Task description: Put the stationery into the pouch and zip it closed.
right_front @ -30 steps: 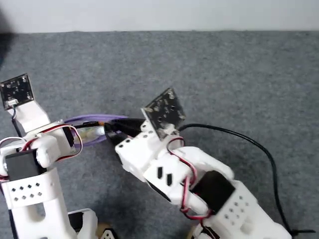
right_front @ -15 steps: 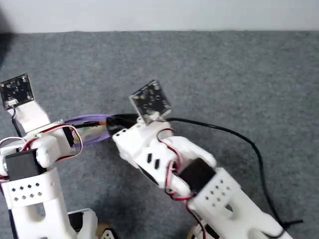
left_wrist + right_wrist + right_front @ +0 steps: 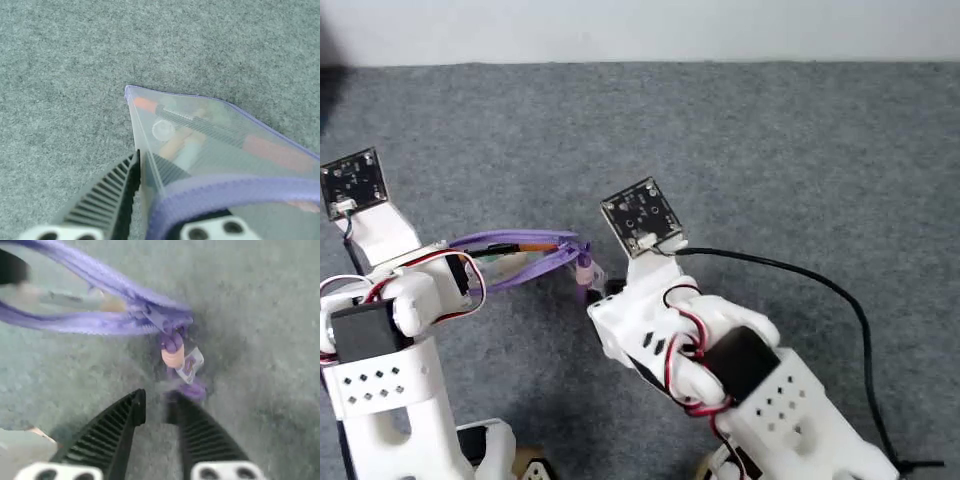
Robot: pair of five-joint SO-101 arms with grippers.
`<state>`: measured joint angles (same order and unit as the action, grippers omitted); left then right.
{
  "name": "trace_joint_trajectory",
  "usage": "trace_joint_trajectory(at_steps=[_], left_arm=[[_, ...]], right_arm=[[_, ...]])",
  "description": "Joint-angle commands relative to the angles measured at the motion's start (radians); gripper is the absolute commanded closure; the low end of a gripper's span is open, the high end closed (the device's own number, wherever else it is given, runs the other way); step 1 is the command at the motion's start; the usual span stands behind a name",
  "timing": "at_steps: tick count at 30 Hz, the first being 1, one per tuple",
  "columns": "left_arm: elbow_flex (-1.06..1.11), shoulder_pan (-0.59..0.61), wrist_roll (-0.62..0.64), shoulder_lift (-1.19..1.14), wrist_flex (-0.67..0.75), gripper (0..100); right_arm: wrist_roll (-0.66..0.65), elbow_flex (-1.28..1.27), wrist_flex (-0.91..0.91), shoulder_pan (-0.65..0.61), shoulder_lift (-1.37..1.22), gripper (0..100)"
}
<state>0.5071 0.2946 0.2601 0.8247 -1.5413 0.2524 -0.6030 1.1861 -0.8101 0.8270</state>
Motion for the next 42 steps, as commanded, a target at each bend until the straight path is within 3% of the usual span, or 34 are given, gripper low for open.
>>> trace_joint_trajectory(at_steps=[1,10,14,19,24,35,42], left_arm=[[-0.012,0.006,0.008,-0.002,0.029,99],[-0.012,0.006,0.008,0.000,0.029,99],[-0.012,0.006,0.008,0.000,0.029,99],[-0.012,0.006,0.008,0.005,0.029,99],[-0.012,0.006,0.008,0.006,0.028,99],[-0.012,0.002,0.008,0.000,0.029,99],[-0.012,0.002,0.008,0.002,0.029,99]], right_arm=[[0.014,0.051,-0.028,0.010,-0.082,78.1],[-0.025,0.052,-0.321,0.010,-0.366,77.9],[-0.025,0.052,-0.384,0.054,-0.421,82.7],[-0.025,0.052,-0.387,0.142,-0.397,99.3],[-0.064,0.052,-0.309,0.206,-0.252,99.1],[-0.160,0.051,-0.147,0.208,-0.028,99.0],[-0.164,-0.123,-0.366,0.205,-0.091,98.7]])
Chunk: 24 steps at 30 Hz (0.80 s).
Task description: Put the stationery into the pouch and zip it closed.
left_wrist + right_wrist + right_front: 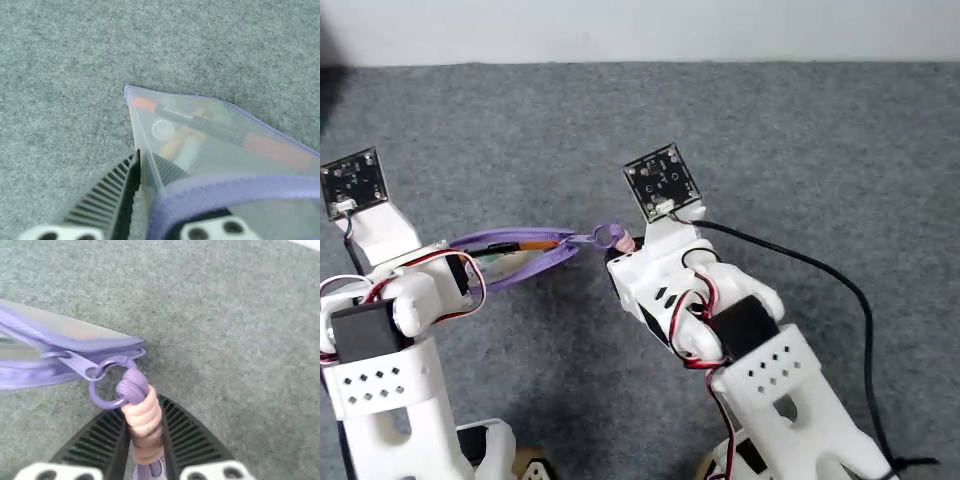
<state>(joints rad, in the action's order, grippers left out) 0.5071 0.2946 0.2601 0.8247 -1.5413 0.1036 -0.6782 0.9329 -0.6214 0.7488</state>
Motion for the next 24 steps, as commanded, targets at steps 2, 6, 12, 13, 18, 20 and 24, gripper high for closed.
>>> trace_joint_trajectory(at_steps=[2,6,12,13,18,20,24], left_arm=[[-0.012,0.003,0.008,0.005,0.029,99],[-0.012,0.005,0.008,0.006,0.029,99],[-0.012,0.002,0.008,0.000,0.029,99],[-0.012,0.002,0.008,0.000,0.029,99],[-0.012,0.002,0.008,0.000,0.031,99],[-0.012,0.002,0.008,0.000,0.031,99],[-0.012,0.002,0.008,0.000,0.031,99]], right_arm=[[-0.017,-0.110,-0.193,0.016,-0.030,98.6],[-0.017,-0.218,-0.331,0.016,-0.088,96.5],[-0.012,-0.245,-0.381,0.015,-0.127,82.3],[-0.015,-0.244,-0.383,0.015,-0.127,82.2],[-0.017,-0.239,-0.384,-0.031,-0.128,82.2],[-0.018,-0.239,-0.409,-0.056,-0.128,82.2],[-0.034,-0.233,-0.415,-0.087,-0.125,82.2]])
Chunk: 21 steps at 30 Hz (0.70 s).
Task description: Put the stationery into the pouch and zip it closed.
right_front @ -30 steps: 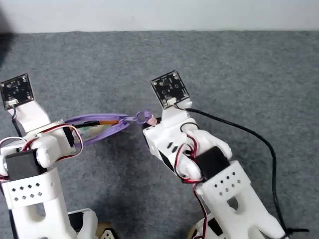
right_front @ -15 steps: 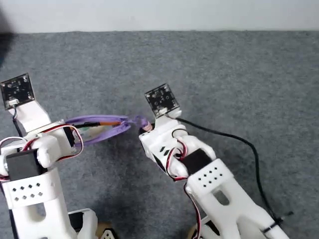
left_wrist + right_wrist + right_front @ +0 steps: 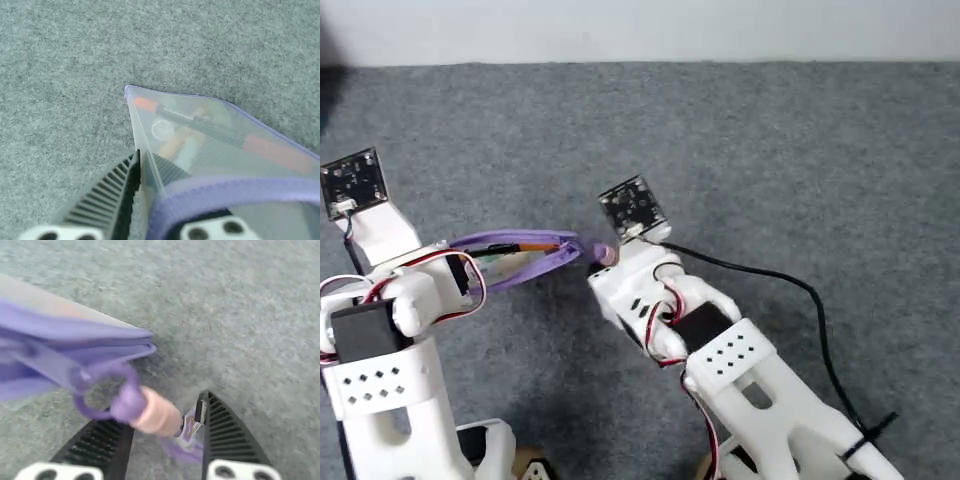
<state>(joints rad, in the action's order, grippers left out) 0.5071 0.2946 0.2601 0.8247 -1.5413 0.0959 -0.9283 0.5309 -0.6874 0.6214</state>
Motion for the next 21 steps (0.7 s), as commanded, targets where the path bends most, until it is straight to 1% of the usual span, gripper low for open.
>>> trace_joint_trajectory(at_steps=[1,7,15,21], left_arm=[[-0.012,0.002,0.008,0.000,0.031,99],[-0.012,0.002,0.008,0.000,0.031,99],[-0.012,0.002,0.008,-0.002,0.038,99],[-0.012,0.002,0.008,-0.002,0.038,99]], right_arm=[[-0.041,0.018,-0.002,-0.028,0.013,82.2],[-0.075,0.026,0.087,-0.059,0.111,82.0],[-0.133,0.023,0.085,-0.056,0.139,82.2],[-0.129,0.020,0.085,-0.050,0.110,82.2]])
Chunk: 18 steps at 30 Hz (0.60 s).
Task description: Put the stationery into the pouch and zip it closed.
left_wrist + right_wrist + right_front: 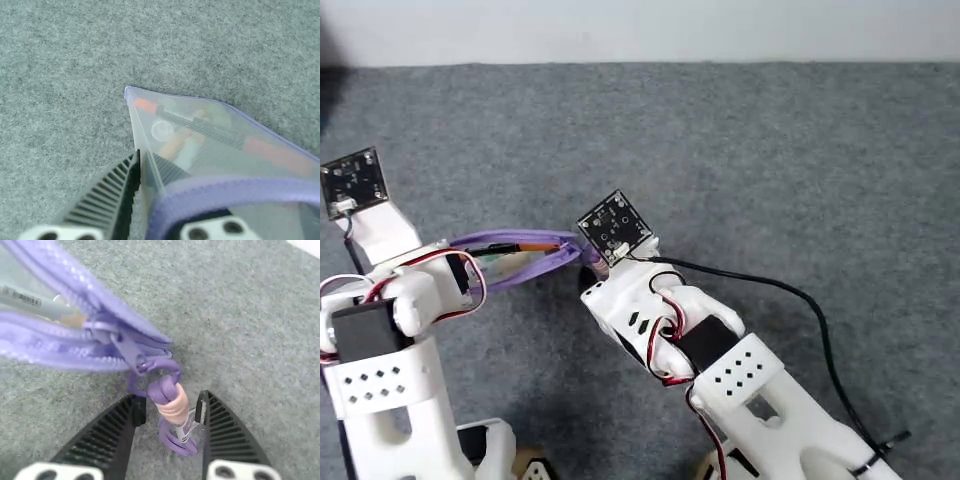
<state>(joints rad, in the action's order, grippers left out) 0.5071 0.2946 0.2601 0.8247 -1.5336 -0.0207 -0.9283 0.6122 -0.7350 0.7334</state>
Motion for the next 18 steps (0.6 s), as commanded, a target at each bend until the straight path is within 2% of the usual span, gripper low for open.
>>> trace_joint_trajectory(at_steps=[1,12,18], left_arm=[[-0.012,0.002,0.008,-0.002,0.031,99],[0.018,0.003,0.008,-0.002,0.044,99],[0.018,0.002,0.008,-0.002,0.044,99]], right_arm=[[-0.011,0.020,0.001,0.008,-0.012,82.2],[-0.011,0.025,-0.050,0.035,-0.105,82.7],[-0.015,0.023,-0.045,0.064,-0.048,98.2]])
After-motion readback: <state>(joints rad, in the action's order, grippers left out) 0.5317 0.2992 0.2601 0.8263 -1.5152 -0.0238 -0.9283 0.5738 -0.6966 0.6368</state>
